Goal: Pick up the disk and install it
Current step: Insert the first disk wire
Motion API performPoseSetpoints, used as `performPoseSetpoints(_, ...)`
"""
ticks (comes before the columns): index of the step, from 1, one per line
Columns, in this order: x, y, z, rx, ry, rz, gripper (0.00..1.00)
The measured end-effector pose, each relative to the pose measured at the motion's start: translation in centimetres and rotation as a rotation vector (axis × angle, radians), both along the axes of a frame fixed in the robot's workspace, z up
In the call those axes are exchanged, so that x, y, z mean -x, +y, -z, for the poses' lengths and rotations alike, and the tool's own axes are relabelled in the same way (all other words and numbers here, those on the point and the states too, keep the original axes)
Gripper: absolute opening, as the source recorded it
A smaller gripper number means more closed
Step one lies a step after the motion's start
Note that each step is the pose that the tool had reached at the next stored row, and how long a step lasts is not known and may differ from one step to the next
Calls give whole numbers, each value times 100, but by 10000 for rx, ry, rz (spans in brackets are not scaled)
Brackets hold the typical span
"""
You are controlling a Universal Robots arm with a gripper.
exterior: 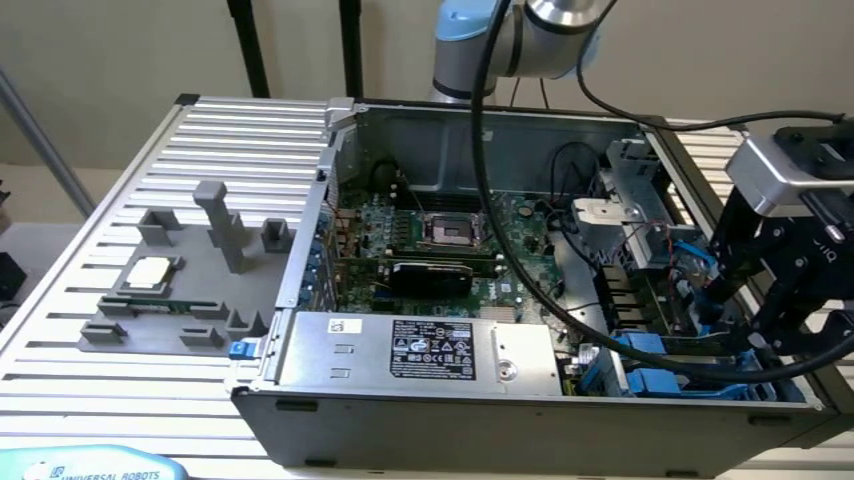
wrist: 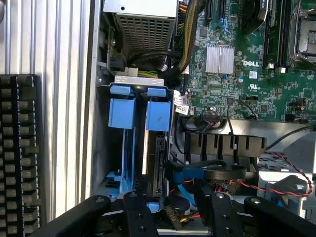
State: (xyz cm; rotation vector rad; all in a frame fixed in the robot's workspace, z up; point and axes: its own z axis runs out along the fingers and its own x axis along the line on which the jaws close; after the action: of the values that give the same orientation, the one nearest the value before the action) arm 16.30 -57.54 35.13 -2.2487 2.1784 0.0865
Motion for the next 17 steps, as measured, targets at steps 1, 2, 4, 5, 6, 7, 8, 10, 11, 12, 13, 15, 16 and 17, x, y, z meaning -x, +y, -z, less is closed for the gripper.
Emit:
performPoseSetpoints(1,-3,-31,0,-14,-1,1,49)
performPoseSetpoints(2,-8,-56,0,-28,0,1,49)
performPoseSetpoints(4,-29,-85,1,-121,-1,1,49)
performPoseSetpoints(5,-42,-92,1,-180,0,2,49)
performPoseSetpoints(6,-56,-97,1,-236,0,1,49)
performPoseSetpoints(7,-68,-102,1,-285,0,1,49)
performPoseSetpoints(8,-77,-106,2,-325,0,0,49)
performPoseSetpoints(10,-82,-117,5,-378,0,-2,47)
performPoseSetpoints(11,-85,-124,6,-398,0,-6,40)
performPoseSetpoints(12,-89,-134,7,-413,0,-12,40)
performPoseSetpoints(13,-91,-145,9,-425,0,-17,40)
performPoseSetpoints(15,-98,-163,14,-459,0,-29,40)
performPoseSetpoints(16,-101,-168,15,-477,0,-38,38)
performPoseSetpoints(17,-104,-171,17,-494,1,-47,38)
